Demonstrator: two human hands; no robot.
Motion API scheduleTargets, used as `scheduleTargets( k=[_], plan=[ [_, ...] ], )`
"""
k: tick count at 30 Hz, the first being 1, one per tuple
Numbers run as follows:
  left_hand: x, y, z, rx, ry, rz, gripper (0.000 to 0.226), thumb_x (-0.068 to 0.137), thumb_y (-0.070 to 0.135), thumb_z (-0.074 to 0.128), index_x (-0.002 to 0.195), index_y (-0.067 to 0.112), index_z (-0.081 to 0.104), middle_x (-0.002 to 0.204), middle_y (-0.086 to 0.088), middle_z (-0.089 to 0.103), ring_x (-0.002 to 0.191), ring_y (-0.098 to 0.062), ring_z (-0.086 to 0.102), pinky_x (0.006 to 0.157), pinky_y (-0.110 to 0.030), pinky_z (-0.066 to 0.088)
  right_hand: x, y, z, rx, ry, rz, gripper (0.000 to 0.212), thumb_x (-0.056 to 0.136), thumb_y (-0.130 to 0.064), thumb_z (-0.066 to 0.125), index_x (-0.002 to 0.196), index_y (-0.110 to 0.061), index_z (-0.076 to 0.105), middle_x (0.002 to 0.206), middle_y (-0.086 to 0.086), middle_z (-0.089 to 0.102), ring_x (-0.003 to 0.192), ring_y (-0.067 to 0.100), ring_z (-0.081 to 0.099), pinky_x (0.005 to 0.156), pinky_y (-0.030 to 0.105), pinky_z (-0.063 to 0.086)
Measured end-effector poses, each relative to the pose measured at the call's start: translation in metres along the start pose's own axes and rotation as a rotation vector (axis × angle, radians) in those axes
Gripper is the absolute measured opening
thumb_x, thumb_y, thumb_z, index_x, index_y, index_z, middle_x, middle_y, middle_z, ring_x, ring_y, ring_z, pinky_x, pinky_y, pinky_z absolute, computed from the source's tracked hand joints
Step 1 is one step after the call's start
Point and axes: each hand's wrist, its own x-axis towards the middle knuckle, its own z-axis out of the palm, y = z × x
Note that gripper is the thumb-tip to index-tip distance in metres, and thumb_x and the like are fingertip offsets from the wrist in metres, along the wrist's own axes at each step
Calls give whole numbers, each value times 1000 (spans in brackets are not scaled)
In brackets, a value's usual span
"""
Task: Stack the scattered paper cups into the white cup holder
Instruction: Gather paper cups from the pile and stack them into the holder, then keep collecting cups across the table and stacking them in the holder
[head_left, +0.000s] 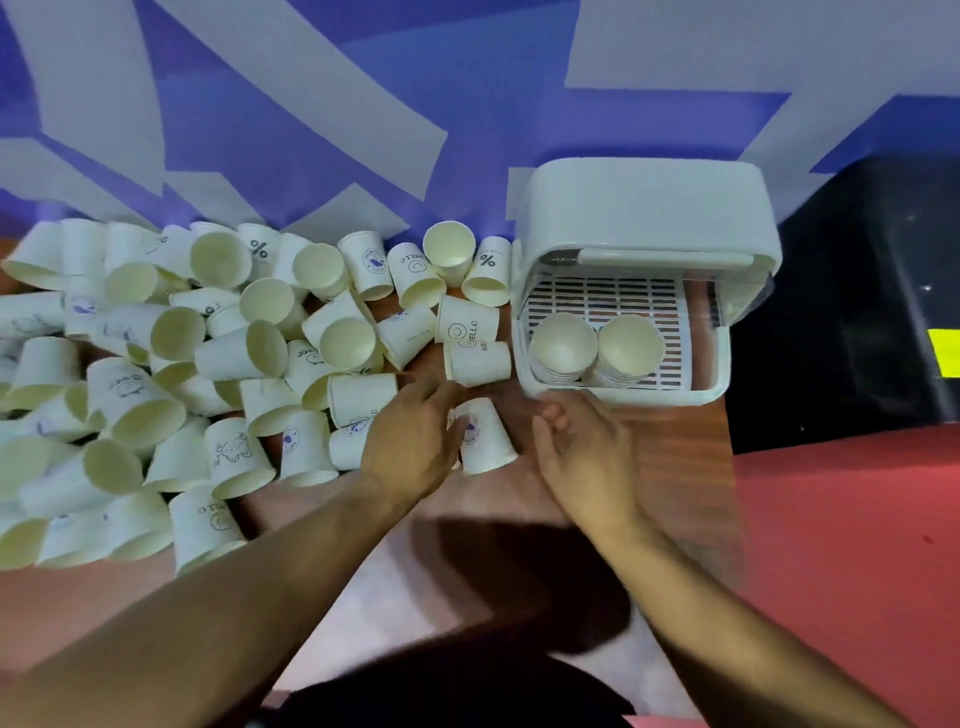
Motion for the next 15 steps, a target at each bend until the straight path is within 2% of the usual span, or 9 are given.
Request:
scheduleTargets(
  k=[2, 4, 7, 8, 10, 12, 15],
  plan=[
    [-16, -9, -1, -12, -63, -194, 14, 89, 36, 57, 100, 28, 61, 91, 5, 67, 82, -21, 63, 67, -34, 51, -12, -9, 16, 42, -113, 222, 20, 77, -13, 70, 97, -17, 68, 82, -6, 69, 74, 11, 64, 72, 30, 52],
    [-30, -11, 1, -108, -95, -440, 12, 87, 40, 58, 88, 28, 61, 81, 6, 70, 78, -21, 63, 67, -32, 50, -22, -15, 31, 156, -211, 512, 17, 76, -17, 73, 93, -19, 68, 85, -6, 70, 80, 12, 66, 79, 33, 54],
    [-45, -12, 11, -519, -110, -802, 21, 77, 42, 67, 74, 21, 64, 72, -1, 71, 75, -28, 68, 70, -36, 55, -32, -18, 49, 379, -255, 899, 30, 59, -39, 75, 84, -24, 68, 80, -1, 72, 78, 20, 69, 77, 44, 58],
    [-47, -13, 16, -661, -94, -877, 24, 72, 42, 68, 72, 19, 65, 69, -3, 71, 76, -32, 69, 72, -42, 58, -34, -16, 56, 443, -243, 976, 36, 51, -45, 72, 81, -25, 67, 78, 2, 72, 77, 22, 69, 76, 47, 58],
    [-47, -14, 27, -849, -59, -972, 27, 66, 43, 70, 70, 17, 67, 66, -4, 71, 76, -35, 70, 75, -50, 58, -34, -13, 66, 539, -214, 1067, 38, 46, -42, 72, 77, -22, 66, 77, 5, 73, 77, 25, 70, 79, 50, 58],
    [-44, -14, 39, -941, -15, -1049, 31, 62, 46, 70, 69, 16, 69, 69, -6, 72, 76, -36, 70, 74, -51, 59, -28, -18, 67, 593, -184, 1144, 26, 59, -31, 78, 77, -16, 67, 75, 7, 72, 74, 24, 69, 81, 47, 58],
    [-38, -13, 46, -1026, 34, -1138, 33, 68, 44, 72, 77, 11, 71, 76, -8, 72, 73, -35, 68, 70, -45, 58, -20, -24, 70, 719, -175, 1257, 10, 83, -16, 72, 82, -10, 64, 80, 9, 67, 71, 18, 64, 70, 32, 56]
  ],
)
